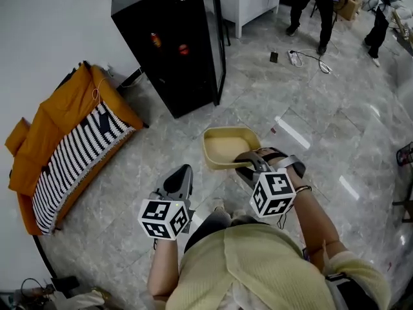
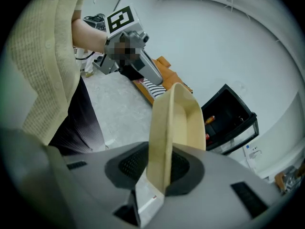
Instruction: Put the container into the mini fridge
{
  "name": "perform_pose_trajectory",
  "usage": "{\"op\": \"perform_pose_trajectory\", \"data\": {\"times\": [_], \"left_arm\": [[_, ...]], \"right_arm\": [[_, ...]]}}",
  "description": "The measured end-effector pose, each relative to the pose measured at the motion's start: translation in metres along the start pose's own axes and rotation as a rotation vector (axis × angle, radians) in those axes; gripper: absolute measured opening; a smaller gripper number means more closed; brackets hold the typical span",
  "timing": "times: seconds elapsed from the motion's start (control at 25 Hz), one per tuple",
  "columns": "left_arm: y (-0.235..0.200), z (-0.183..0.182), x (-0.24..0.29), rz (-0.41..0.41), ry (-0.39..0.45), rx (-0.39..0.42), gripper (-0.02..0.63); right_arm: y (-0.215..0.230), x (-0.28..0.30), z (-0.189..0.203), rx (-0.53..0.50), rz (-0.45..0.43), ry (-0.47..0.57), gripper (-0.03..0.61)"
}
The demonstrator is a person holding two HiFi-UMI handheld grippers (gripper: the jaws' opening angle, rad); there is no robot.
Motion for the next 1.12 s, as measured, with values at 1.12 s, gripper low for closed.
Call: {"op": "perform_pose_trajectory", "data": {"times": [1.12], "left_arm": [[-0.071, -0.037, 0.117, -0.080, -0.039, -0.060, 0.023]], "right_arm": [[0.127, 0.058, 0.003, -0.041, -0.099, -0.033, 0.100]]}}
Point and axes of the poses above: the fingertips, and each gripper's own axes: x forward along the fingers, y to its right, z out of its underside, the point moved 8 cm from there along -x, backward along the fingers, and after that the axes turned 15 degrees about -z, right-handed, at the moved point
